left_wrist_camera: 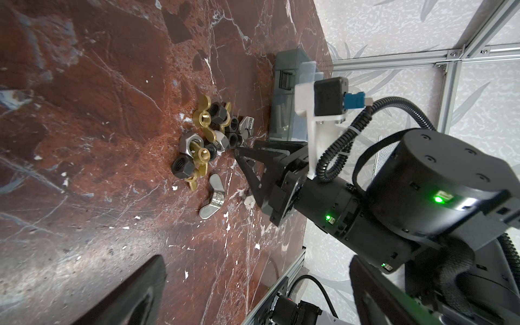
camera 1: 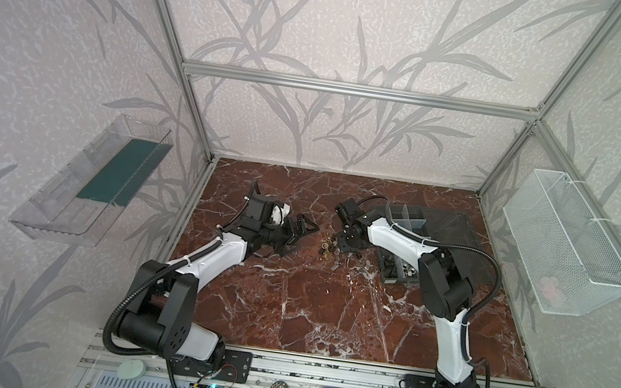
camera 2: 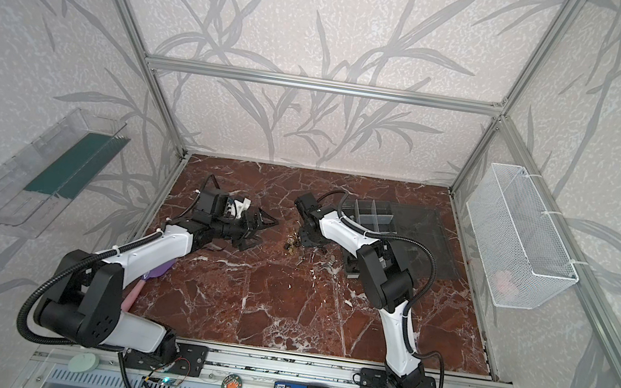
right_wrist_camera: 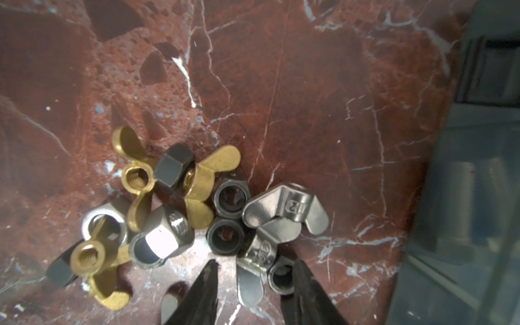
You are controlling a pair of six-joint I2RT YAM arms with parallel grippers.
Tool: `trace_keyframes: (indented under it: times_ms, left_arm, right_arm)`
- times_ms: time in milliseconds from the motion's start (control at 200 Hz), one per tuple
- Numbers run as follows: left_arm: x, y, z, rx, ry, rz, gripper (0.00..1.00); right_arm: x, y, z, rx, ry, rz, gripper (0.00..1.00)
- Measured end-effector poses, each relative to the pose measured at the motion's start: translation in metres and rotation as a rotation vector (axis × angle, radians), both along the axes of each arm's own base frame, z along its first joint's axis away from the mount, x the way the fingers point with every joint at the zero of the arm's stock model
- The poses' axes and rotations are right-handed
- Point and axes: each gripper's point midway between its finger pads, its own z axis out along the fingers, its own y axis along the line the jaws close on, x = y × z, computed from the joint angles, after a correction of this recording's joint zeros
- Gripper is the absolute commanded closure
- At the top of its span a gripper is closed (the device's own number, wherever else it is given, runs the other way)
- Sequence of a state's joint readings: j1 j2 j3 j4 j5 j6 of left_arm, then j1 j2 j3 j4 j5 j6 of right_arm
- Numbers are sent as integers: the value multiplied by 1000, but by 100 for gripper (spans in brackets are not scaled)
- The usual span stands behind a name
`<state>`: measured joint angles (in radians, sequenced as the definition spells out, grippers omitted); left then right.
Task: Sort the screws and nuts into containers
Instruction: Pick up the nut from the center of the table.
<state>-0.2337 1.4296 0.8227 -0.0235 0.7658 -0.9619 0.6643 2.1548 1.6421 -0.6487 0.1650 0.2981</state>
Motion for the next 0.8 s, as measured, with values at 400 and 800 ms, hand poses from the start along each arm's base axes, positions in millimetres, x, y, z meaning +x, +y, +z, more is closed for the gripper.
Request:
trace_keyframes:
  times_ms: [400, 800]
  left_arm:
    - [1, -2, -3, -8, 7, -9, 1]
    - [1, -2, -3, -7, 8, -9, 1]
  right_arm:
    - [5, -1, -6, -39, -1, 18, 70]
    - [6, -7, -11, -120, 3, 38, 76]
